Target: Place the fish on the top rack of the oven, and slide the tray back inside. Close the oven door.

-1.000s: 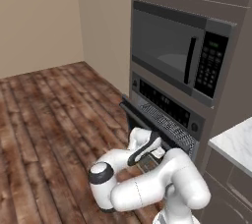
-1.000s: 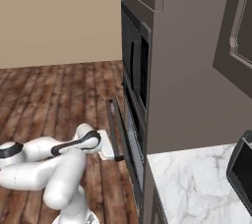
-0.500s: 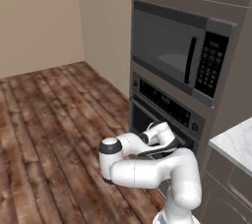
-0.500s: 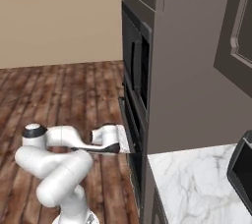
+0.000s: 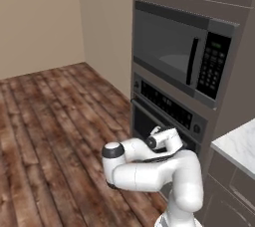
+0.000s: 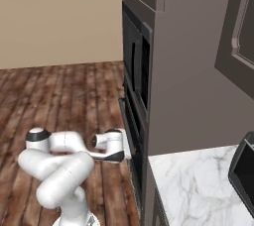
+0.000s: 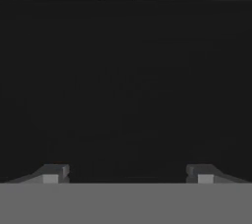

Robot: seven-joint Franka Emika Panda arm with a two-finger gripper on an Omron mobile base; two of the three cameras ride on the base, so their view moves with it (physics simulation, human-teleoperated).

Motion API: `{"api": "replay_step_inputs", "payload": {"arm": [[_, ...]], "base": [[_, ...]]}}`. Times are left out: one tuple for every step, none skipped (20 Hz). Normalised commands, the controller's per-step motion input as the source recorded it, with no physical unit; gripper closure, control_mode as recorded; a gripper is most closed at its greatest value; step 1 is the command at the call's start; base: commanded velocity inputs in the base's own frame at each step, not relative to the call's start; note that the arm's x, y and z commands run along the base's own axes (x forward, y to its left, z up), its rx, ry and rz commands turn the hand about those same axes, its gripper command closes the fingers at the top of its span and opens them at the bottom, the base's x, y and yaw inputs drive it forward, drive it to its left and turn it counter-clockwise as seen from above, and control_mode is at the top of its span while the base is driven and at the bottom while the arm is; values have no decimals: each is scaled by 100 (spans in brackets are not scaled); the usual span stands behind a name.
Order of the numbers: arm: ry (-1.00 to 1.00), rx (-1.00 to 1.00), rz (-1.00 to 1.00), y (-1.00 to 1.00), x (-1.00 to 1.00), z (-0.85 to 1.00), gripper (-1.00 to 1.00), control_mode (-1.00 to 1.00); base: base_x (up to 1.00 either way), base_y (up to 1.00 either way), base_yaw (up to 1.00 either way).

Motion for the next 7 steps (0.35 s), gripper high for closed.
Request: {"api": "replay_step_inputs", "payload": {"arm": [[-25, 0, -33, 13, 2, -11, -100, -100], [-23, 0, -31, 15, 9, -8, -100, -100], [-17, 0, -27, 12, 9, -6, -100, -100], [0, 0, -12, 0, 0, -2, -100, -100], [0, 0, 0, 0, 0, 0, -100, -100], [0, 0, 0, 0, 0, 0, -100, -100], [0, 0, 0, 0, 0, 0, -100, -100]], "base": [[0, 0, 0], [0, 0, 0], [0, 0, 0], [0, 0, 0], [0, 0, 0], [0, 0, 0], [0, 0, 0]]}}
